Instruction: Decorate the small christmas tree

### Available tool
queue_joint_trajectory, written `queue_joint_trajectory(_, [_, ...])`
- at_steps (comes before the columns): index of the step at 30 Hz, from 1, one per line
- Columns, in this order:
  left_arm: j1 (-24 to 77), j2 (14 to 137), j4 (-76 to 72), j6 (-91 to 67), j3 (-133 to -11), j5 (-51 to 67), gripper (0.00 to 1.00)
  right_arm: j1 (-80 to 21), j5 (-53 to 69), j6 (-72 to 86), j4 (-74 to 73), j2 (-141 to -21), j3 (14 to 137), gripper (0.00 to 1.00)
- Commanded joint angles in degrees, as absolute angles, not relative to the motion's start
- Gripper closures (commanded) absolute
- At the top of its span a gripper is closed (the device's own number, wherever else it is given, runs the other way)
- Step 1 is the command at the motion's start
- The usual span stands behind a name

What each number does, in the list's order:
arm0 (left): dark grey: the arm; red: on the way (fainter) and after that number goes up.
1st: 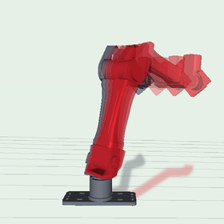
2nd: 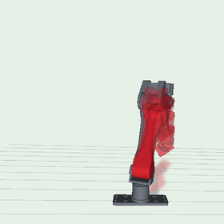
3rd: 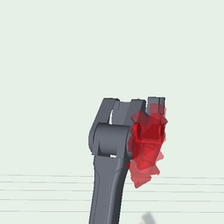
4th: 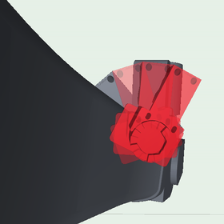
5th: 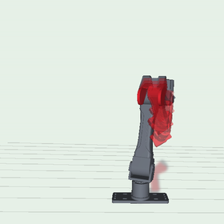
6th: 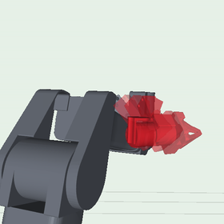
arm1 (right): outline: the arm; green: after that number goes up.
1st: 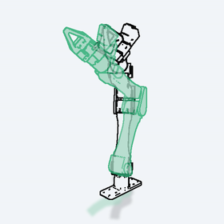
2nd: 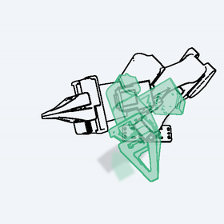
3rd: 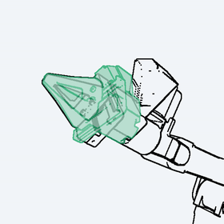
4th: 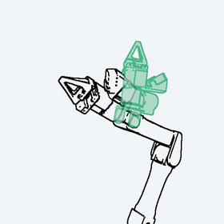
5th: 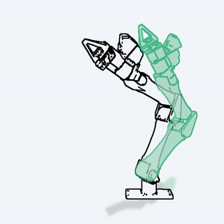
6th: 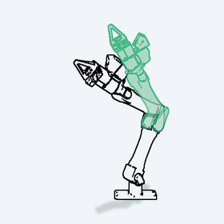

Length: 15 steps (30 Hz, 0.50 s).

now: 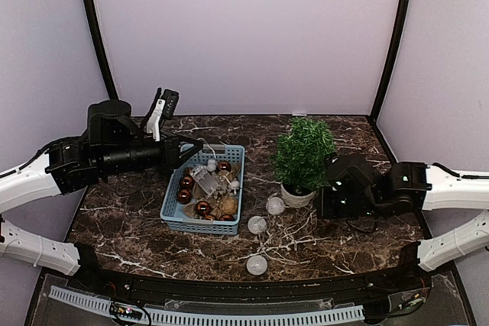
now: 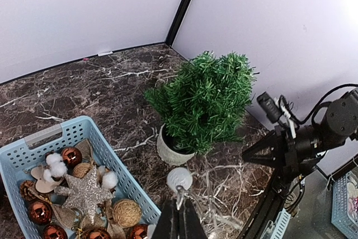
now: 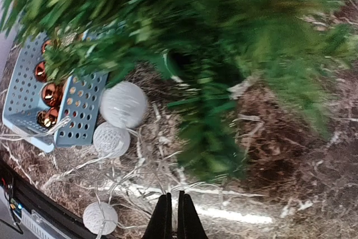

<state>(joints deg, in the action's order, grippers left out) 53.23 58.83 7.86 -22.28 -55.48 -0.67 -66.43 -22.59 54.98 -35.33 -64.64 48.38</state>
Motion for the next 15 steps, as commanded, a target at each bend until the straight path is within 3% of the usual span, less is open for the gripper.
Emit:
queue_joint_trajectory(1, [52.75,60.17,9.83,-20.99,-58.76,1.41,1.0,-61.51,-24.0,57.53,-40.92,-58.06,45.16,0.99])
queue_joint_trajectory(15, [52.5,59.27,3.82,-21.05,-55.39,9.19,1.0,-48.91,-28.07,57.07,-51.79,-48.6,43.83,0.93])
